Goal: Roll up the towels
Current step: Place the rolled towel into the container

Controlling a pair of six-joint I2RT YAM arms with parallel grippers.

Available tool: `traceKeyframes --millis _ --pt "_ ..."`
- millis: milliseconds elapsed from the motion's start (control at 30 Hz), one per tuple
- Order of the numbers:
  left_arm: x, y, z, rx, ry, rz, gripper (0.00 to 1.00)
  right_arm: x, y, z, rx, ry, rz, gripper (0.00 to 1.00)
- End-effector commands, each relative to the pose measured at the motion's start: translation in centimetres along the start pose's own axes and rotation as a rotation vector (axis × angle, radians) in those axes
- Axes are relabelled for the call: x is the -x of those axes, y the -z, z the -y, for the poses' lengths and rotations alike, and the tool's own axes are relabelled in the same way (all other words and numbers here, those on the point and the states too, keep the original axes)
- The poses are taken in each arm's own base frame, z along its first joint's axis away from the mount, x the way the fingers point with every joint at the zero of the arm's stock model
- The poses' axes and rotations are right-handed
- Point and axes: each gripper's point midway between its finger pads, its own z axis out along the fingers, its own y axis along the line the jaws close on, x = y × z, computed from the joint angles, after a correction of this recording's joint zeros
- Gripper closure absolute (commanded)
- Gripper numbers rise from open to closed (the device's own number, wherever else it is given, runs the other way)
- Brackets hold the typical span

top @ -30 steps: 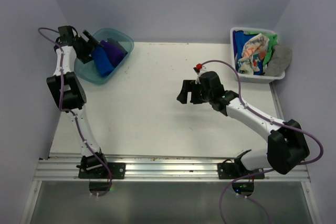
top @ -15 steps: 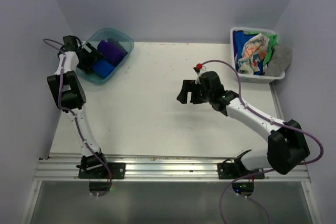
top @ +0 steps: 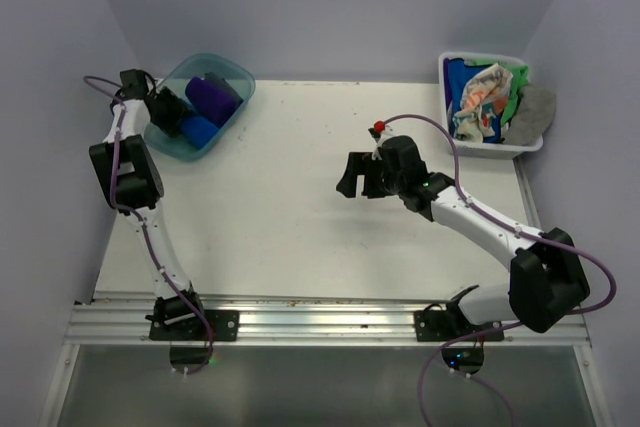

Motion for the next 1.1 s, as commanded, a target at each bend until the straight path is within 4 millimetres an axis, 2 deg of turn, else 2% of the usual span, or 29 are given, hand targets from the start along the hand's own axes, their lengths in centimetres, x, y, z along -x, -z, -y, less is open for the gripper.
traceKeyframes --millis 0,333,367,400,433,500,600,733,833,1067 --pt "1.7 2.0 3.0 -0.119 -0.016 0.049 0.44 1.3 0.6 -1.2 0.043 -0.002 0.037 0.15" --pt "2.6 1.2 5.0 -0.232 0.009 0.037 0.44 1.3 0.5 -1.2 0.037 -0.003 0.032 0.15" --pt "2.5 0.4 4.6 -0.229 0.012 0.025 0.44 1.4 0.5 -1.2 0.037 -0.003 0.032 0.15" --pt "2.8 0.4 5.1 -0.249 0.005 0.024 0.44 1.3 0.5 -1.2 0.036 -0.003 0.031 0.15" --pt "2.4 -0.6 4.5 -0.243 0.008 0.005 0.43 1.3 0.5 -1.3 0.038 -0.004 0.029 0.15" --pt "2.5 -1.0 4.4 -0.244 0.008 -0.007 0.42 1.4 0.4 -1.3 0.038 -0.002 0.029 0.15" --pt "2.0 -1.8 3.4 -0.219 0.016 -0.022 0.37 1.3 0.5 -1.2 0.036 -0.004 0.027 0.15" --pt "1.8 -1.4 3.1 -0.204 0.010 -0.010 0.15 1.4 0.5 -1.3 0.039 -0.004 0.031 0.15" --pt "1.8 -1.1 2.9 -0.185 0.010 -0.013 0.07 1.3 0.4 -1.4 0.041 -0.008 0.028 0.15" --pt "2.3 0.7 2.2 -0.105 -0.008 0.018 0.03 1.1 0.3 -1.5 0.046 -0.005 0.024 0.15"
